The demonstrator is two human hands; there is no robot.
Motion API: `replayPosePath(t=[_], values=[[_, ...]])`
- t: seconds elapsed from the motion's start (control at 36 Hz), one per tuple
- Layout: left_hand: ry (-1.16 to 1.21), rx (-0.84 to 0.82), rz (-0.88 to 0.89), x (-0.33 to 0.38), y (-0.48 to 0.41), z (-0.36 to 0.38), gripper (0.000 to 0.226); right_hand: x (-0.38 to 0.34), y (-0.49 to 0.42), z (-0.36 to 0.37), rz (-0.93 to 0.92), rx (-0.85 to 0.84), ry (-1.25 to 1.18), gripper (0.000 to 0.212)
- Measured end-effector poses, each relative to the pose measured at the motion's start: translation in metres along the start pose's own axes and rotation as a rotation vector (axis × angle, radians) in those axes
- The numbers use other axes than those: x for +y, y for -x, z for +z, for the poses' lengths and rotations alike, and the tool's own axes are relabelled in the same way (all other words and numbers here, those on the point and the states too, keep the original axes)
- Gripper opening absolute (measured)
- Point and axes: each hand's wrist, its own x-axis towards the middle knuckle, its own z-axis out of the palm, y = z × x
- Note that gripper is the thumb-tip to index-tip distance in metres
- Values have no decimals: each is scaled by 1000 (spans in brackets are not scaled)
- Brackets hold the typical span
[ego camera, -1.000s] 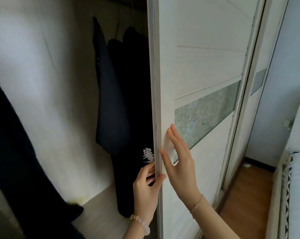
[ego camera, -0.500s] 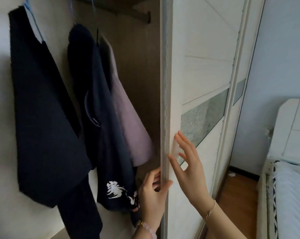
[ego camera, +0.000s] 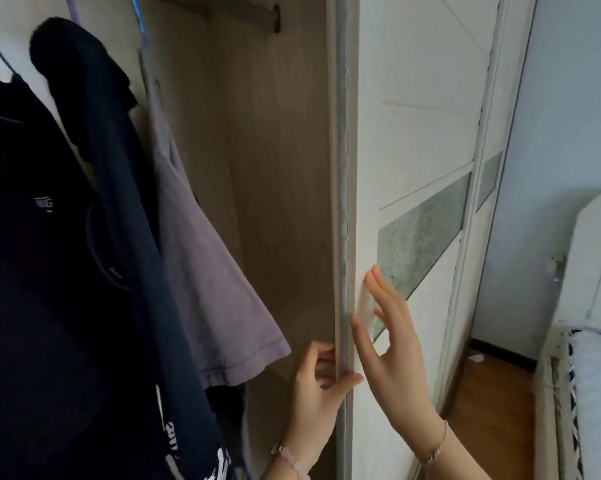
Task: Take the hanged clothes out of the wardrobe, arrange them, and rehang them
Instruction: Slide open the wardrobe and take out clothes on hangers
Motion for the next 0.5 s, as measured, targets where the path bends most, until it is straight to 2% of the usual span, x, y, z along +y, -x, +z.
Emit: replayPosePath(t=[0.08,0.14,0.19,0.22,0.28,0.36,0.44,0.5], values=[[-52,-17,-8,9,0,-3,37,-11,-4,1,-32,69,69,52],[-141,-8,19,21,1,-8,35,-27,-15,0,-147,95,46,47],[-254,20,93,38,1,-17,54,-46,-32,0,-264,70,-49,38],[-294,65,154,49,1,-24,55,-56,-41,1,-295,40,-114,35],[-326,152,246,80,6,-40,39,-72,-59,5,-316,-8,-215,34],[-346,297,345,132,17,-66,30,-94,-80,14,-367,-5,-295,34],[-423,514,537,182,27,-90,22,-118,-97,26,-421,-64,-515,35],[-525,683,654,211,23,-108,21,-137,-117,36,-363,-131,-631,38]])
